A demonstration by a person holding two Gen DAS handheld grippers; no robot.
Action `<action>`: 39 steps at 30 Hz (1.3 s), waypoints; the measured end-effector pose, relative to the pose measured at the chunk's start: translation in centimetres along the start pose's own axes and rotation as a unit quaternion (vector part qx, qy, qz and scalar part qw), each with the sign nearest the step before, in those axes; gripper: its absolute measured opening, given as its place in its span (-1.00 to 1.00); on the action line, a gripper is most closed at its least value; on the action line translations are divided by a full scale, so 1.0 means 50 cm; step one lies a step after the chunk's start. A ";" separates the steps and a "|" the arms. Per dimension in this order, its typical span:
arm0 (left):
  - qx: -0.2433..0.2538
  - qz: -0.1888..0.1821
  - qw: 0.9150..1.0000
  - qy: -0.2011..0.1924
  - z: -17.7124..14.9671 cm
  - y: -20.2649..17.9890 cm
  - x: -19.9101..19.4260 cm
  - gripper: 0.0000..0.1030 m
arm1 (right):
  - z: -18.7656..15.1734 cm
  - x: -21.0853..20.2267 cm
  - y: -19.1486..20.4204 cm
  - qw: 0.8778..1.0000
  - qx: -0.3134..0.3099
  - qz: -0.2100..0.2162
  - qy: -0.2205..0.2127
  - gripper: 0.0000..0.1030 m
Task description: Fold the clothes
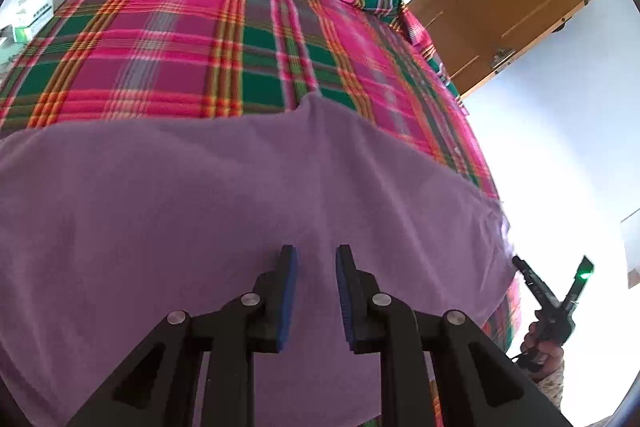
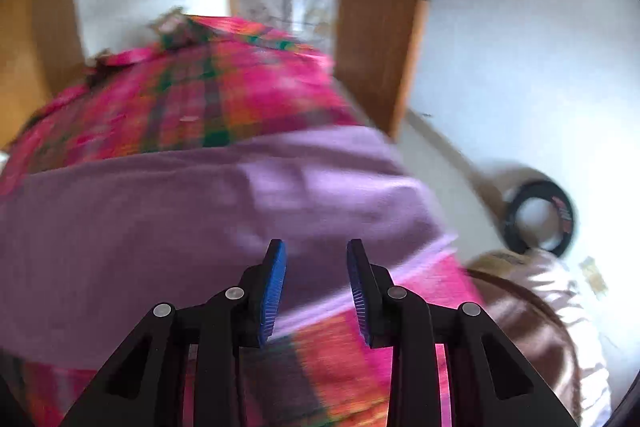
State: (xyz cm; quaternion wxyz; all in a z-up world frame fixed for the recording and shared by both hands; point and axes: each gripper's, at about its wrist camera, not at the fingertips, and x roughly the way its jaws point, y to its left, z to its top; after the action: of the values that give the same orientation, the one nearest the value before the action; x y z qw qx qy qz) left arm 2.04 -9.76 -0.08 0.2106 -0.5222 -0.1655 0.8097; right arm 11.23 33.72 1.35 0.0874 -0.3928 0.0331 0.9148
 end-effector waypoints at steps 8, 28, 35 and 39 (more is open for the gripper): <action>-0.018 -0.016 1.000 0.002 -0.033 0.024 -0.010 -0.60 | -0.042 0.000 0.056 0.997 -0.067 0.028 0.007 -0.36; 0.013 -0.041 0.999 -0.010 -0.024 -0.040 0.012 -0.59 | 0.002 0.035 -0.226 0.991 0.134 -0.025 0.008 -0.30; 0.052 -0.052 0.997 0.021 0.000 -0.116 0.065 -0.59 | 0.005 0.059 -0.257 0.988 0.155 -0.009 0.011 -0.63; 0.067 -0.053 0.995 0.041 -0.001 -0.149 0.097 -0.59 | 0.009 0.044 -0.259 0.989 0.146 -0.016 0.003 -0.92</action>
State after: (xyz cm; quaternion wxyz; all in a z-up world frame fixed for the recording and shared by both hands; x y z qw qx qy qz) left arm 1.58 -0.88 -0.22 0.2946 -0.5301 -0.1293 0.7846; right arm 11.80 46.79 0.16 0.1586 -0.3786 0.1601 0.8977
